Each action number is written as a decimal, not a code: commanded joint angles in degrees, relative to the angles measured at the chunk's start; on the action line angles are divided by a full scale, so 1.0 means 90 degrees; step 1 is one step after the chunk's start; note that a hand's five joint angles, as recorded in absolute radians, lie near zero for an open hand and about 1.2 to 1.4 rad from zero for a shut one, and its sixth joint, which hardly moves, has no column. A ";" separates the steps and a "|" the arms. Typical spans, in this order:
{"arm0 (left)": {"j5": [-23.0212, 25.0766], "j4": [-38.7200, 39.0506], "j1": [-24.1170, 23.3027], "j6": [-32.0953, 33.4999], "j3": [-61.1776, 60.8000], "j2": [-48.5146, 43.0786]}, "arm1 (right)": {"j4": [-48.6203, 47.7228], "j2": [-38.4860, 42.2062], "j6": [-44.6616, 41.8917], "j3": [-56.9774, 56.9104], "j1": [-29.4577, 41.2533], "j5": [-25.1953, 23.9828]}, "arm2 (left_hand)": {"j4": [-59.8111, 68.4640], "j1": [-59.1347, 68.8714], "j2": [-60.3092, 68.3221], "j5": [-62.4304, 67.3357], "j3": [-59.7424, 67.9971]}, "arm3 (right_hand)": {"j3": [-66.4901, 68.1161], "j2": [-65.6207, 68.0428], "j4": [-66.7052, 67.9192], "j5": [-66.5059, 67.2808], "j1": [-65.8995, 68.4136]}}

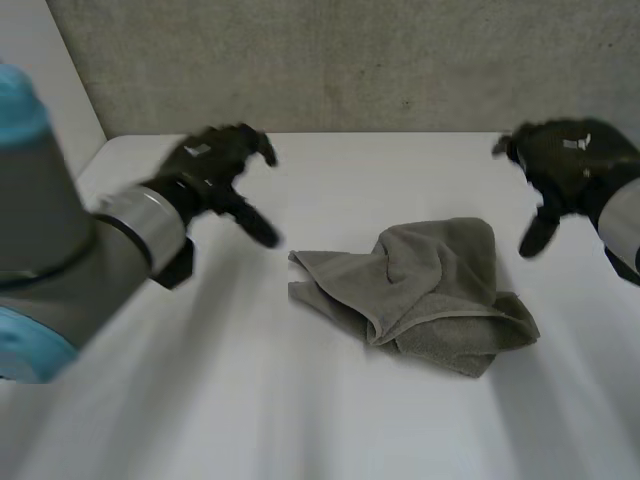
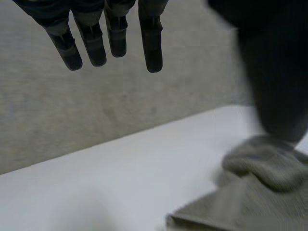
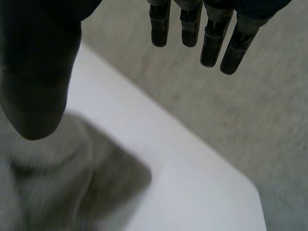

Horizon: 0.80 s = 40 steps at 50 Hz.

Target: Fold the towel.

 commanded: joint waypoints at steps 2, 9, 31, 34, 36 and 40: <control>-0.0029 0.0856 -0.0764 0.1832 -0.0372 -0.1058 | -0.0311 0.0085 -0.0696 0.1489 -0.0630 -0.0297 | -0.0391 -0.0356 -0.0362 -0.0221 -0.0398 | -0.0420 -0.0435 -0.0519 -0.0367 -0.0313; -0.0068 0.1355 -0.1058 0.2285 -0.0304 -0.1851 | -0.1173 0.0115 -0.0676 0.2547 -0.1217 -0.0845 | -0.0335 -0.0301 -0.0306 -0.0166 -0.0342 | 0.0019 0.0005 -0.0080 0.0072 0.0127; -0.0351 0.2458 -0.1254 0.2373 0.0604 -0.3267 | -0.2198 0.0886 0.0242 0.3143 -0.1481 -0.1753 | 0.1197 0.1232 0.1227 0.1367 0.1190 | 0.5103 0.5088 0.5004 0.5156 0.5210; -0.0341 0.2458 -0.1254 0.2373 0.0780 -0.3384 | -0.2208 0.0876 0.0232 0.3113 -0.1481 -0.1792 | 0.1328 0.1363 0.1358 0.1498 0.1321 | 0.6019 0.6004 0.5920 0.6072 0.6126; -0.0341 0.2458 -0.1263 0.2373 0.0848 -0.3443 | -0.2198 0.0867 0.0232 0.3103 -0.1481 -0.1802 | 0.1328 0.1363 0.1358 0.1498 0.1321 | 0.6019 0.6004 0.5920 0.6072 0.6126; -0.0331 0.2458 -0.1273 0.2373 0.1053 -0.3550 | -0.2208 0.0847 0.0232 0.3152 -0.1510 -0.1802 | 0.1328 0.1363 0.1358 0.1498 0.1321 | 0.5907 0.5892 0.5808 0.5960 0.6014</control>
